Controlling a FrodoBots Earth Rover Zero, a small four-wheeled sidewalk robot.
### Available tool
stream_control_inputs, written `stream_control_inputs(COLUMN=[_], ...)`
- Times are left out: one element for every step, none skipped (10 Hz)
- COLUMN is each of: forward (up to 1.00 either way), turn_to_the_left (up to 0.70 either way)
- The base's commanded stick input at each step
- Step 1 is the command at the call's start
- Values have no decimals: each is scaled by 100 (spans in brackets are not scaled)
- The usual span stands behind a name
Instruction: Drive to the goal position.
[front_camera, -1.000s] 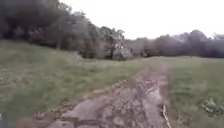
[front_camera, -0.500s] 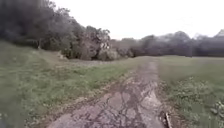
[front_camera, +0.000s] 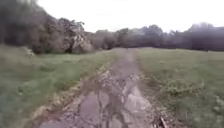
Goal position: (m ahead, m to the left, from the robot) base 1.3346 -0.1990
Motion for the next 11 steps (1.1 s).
stream_control_inputs(forward=[85,85,85,85,85,85,85,85,48,0,0], turn_to_the_left=[0,0,14,27,27,27,27,27,15,0,0])
